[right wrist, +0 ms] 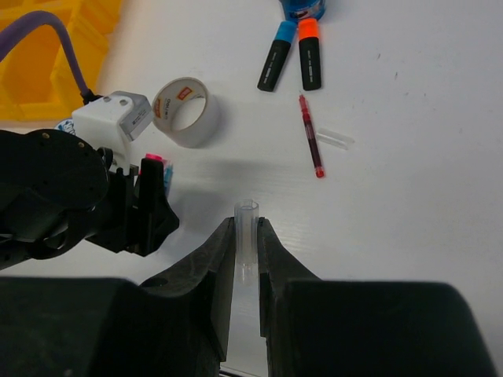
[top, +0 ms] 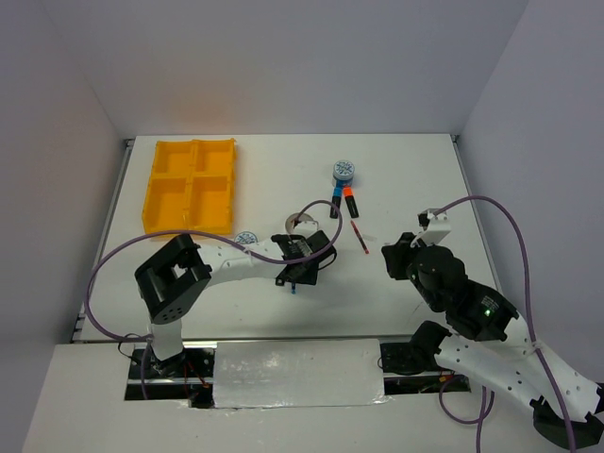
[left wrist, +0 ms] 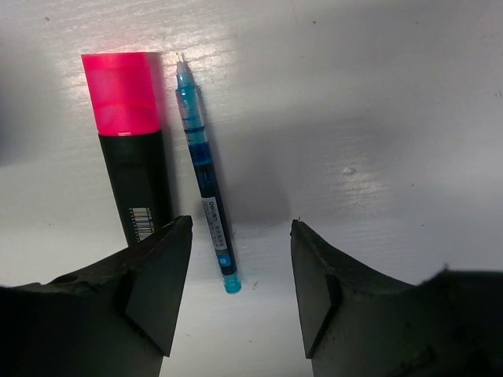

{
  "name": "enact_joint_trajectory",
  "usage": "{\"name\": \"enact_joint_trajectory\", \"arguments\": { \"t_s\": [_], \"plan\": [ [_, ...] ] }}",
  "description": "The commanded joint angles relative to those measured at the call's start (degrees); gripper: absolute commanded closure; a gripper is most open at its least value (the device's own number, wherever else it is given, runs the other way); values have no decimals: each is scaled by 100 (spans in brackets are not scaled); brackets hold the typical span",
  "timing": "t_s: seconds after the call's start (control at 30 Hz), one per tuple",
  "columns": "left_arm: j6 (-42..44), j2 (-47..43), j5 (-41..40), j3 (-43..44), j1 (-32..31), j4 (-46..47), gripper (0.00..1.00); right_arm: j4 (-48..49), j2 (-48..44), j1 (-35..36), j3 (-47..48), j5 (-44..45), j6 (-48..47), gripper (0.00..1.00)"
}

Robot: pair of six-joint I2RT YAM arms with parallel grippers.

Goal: Sort the stationery into containers
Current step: Pick up the pen from the center of the board.

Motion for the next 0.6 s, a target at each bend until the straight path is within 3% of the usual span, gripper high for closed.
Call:
{"name": "enact_joint_trajectory", "arguments": {
  "t_s": [0.0,0.57],
  "plan": [
    [-215,24,-97,-21,6,7,35,268,-67,-23,-108,-115,-101,100],
    [-426,279,-115,-118,6,-72,46,452,-67,-14,-178,-326,-118,100]
  ]
}}
